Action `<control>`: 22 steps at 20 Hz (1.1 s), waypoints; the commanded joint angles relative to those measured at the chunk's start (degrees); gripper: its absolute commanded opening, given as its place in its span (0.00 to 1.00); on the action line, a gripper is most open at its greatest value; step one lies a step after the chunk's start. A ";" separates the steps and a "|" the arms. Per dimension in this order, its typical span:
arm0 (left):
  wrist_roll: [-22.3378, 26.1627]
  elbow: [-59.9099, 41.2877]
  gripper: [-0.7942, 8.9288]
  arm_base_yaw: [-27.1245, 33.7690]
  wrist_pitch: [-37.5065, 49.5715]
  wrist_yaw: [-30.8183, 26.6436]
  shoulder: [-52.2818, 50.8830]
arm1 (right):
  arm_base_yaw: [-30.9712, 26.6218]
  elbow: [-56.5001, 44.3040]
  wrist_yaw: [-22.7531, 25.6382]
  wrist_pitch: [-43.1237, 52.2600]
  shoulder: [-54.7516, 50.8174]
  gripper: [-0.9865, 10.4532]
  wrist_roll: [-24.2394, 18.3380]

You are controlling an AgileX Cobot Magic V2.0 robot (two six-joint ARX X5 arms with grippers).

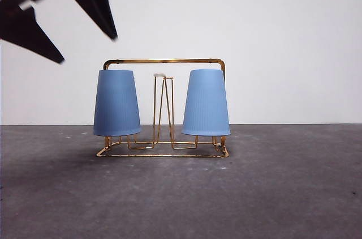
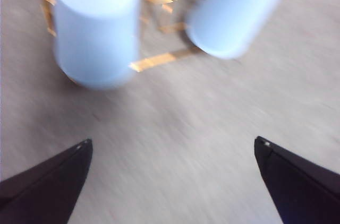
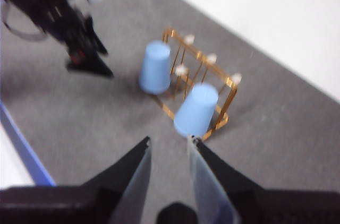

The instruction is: Pick up cup 1,put cup 1 in the cup rack,pick up cup 2,put cup 2 in the cup rack

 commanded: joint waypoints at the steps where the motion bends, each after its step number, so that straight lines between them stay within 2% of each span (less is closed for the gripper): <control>1: -0.20 -0.15 0.67 -0.15 -3.30 3.39 -3.63 | 0.00 -0.22 0.28 -2.10 0.98 0.19 0.85; 4: -0.20 -0.15 0.51 -0.15 -6.10 6.16 -7.17 | 0.00 -0.22 0.26 -4.61 2.34 0.19 1.07; 8: -0.24 -0.13 0.47 -0.15 -8.81 11.26 -10.86 | 0.00 -0.22 0.22 -7.08 4.09 0.19 2.10; 14: -0.20 -0.11 0.10 -0.15 -12.15 16.37 -14.75 | 0.00 -0.22 0.20 -10.08 6.93 0.19 2.73; 15: -0.20 -0.11 0.06 -0.15 -12.57 16.33 -15.23 | 0.00 -0.22 0.20 -10.08 7.34 0.19 3.13; 16: 0.02 -0.09 0.07 -0.15 -13.03 16.31 -15.91 | 0.00 -0.22 0.15 -10.08 7.85 0.16 3.72; 17: 0.42 -0.09 0.07 -0.15 -13.40 16.31 -16.55 | 0.00 -0.22 0.11 -10.08 8.44 0.08 3.93; 22: 0.48 -0.07 0.07 -0.15 -13.49 16.28 -18.69 | 0.00 -0.22 -0.26 -10.10 9.75 0.08 4.17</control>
